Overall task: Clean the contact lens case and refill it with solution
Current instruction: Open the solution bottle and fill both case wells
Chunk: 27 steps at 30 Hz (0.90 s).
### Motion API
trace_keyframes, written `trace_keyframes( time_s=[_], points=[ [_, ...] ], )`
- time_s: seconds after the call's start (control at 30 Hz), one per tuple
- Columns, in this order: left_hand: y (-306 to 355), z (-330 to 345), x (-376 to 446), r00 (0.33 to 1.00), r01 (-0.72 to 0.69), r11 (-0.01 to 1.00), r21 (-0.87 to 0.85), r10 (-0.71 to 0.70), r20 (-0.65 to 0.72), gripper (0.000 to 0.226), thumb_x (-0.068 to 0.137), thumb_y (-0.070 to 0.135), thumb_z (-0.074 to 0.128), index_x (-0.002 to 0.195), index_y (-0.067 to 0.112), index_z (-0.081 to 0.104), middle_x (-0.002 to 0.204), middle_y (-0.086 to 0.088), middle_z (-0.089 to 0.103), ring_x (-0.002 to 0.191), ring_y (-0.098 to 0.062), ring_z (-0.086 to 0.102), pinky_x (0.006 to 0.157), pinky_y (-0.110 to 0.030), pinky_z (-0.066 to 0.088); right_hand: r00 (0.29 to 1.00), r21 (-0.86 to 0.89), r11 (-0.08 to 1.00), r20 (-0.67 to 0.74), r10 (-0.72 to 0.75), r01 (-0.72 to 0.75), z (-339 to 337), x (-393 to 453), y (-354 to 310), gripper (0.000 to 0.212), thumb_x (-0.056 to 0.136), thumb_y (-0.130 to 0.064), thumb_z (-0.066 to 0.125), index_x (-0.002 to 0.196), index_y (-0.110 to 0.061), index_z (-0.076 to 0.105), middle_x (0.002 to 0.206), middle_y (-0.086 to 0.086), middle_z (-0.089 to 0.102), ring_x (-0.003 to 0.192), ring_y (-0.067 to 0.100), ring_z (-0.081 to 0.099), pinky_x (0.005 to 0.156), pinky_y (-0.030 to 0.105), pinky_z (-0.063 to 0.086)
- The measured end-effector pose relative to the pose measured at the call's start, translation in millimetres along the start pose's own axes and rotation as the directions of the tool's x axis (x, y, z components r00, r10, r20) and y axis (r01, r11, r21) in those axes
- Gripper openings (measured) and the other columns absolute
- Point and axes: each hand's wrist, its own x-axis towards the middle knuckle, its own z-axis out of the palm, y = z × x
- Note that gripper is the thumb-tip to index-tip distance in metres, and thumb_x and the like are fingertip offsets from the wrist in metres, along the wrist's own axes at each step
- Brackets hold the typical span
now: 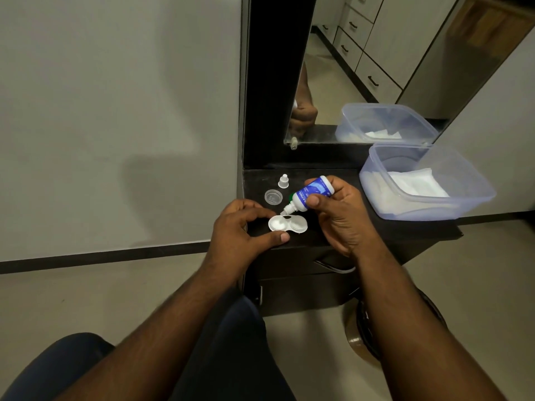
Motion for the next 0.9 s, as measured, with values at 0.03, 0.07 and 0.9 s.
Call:
trace_keyframes(
  time_s=[0.03, 0.07, 0.9],
  points=[
    [-0.4, 0.1, 0.0, 1.0, 0.001, 1.0, 0.005, -0.001, 0.0, 0.034, 0.063, 0.032, 0.085, 0.094, 0.028, 0.074, 0.096, 0.014, 0.055, 0.092, 0.012, 0.05, 0.069, -0.003, 0.04, 1.0, 0.004, 1.0, 0.002, -0.004, 0.004, 0.7, -0.5, -0.5, 0.043, 0.049, -0.007, 0.084, 0.085, -0.004, 0.06, 0.074, 0.004, 0.069, 0.072, 0.018, 0.068, 0.067, 0.024, 0.055],
    [-0.8, 0.3, 0.0, 1.0, 0.0, 1.0, 0.006, 0.0, 0.0, 0.034, 0.063, 0.032, 0.085, 0.094, 0.027, 0.074, 0.096, 0.014, 0.055, 0.092, 0.012, 0.05, 0.069, -0.003, 0.04, 1.0, 0.003, 1.0, 0.002, -0.01, 0.01, 1.0, -0.7, -1.0, 0.045, 0.047, -0.01, 0.085, 0.084, -0.005, 0.06, 0.073, 0.004, 0.069, 0.072, 0.017, 0.068, 0.066, 0.024, 0.055],
    [-1.5, -0.4, -0.6, 1.0, -0.001, 1.0, -0.004, 0.001, 0.013, 0.034, 0.063, 0.035, 0.083, 0.095, 0.029, 0.072, 0.098, 0.014, 0.056, 0.093, 0.012, 0.05, 0.068, -0.002, 0.04, 1.0, -0.002, 1.0, -0.017, -0.013, 0.013, -0.4, 0.7, -1.5, 0.05, 0.049, -0.026, 0.089, 0.09, -0.01, 0.064, 0.079, 0.0, 0.07, 0.077, 0.013, 0.067, 0.071, 0.022, 0.054]
  ],
)
